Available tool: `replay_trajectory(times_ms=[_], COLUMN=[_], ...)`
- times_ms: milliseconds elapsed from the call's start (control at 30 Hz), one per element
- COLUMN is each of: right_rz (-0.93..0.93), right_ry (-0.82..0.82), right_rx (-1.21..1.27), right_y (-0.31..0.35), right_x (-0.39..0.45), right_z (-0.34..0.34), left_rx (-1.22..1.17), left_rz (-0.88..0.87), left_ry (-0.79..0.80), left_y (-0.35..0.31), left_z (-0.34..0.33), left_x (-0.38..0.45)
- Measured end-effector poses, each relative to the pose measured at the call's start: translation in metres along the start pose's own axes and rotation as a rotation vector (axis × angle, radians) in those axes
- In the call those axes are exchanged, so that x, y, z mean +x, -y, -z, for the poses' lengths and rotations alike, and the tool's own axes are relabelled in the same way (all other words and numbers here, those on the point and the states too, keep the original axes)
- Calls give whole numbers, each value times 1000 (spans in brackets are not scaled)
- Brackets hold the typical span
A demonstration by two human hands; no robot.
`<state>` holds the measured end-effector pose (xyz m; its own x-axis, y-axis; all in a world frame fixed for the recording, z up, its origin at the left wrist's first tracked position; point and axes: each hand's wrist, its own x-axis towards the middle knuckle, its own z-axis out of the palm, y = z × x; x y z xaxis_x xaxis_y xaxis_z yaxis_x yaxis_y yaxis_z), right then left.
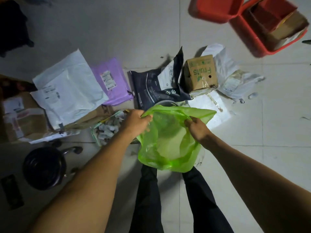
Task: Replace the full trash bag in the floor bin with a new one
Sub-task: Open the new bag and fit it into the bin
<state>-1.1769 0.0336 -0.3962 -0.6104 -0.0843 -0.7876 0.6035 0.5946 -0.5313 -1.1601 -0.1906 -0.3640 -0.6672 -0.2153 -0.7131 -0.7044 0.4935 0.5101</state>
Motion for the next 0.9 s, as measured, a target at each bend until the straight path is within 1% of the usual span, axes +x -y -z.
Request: replay_trajectory(times_ms=[67, 167, 267, 467, 600, 667, 733, 833, 900], right_rz=[-9, -37, 1, 61, 90, 73, 45, 5, -6], right_ry=[5, 10, 21, -29, -65, -90, -109, -87, -57], right_rx=[49, 137, 159, 0, -148, -150, -97, -46, -63], right_y=[-4, -5, 1, 12, 4, 1, -5, -12, -23], right_x=[12, 27, 33, 37, 49, 58, 72, 85, 100], right_z=[-15, -35, -49, -51, -52, -53, -56, -61, -68], left_rx=[-49, -141, -206, -31, 23, 36, 38, 53, 58], left_rz=[5, -24, -48, -82, -87, -99, -103, -109, -91], left_ry=[-10, -109, -161, -125, -158, -159, -143, -121, -104], left_y=[6, 11, 13, 17, 30, 36, 42, 54, 68], left_z=[-6, -3, 13, 27, 15, 7, -3, -18, -30], left_x=[16, 37, 50, 59, 70, 78, 89, 101, 113])
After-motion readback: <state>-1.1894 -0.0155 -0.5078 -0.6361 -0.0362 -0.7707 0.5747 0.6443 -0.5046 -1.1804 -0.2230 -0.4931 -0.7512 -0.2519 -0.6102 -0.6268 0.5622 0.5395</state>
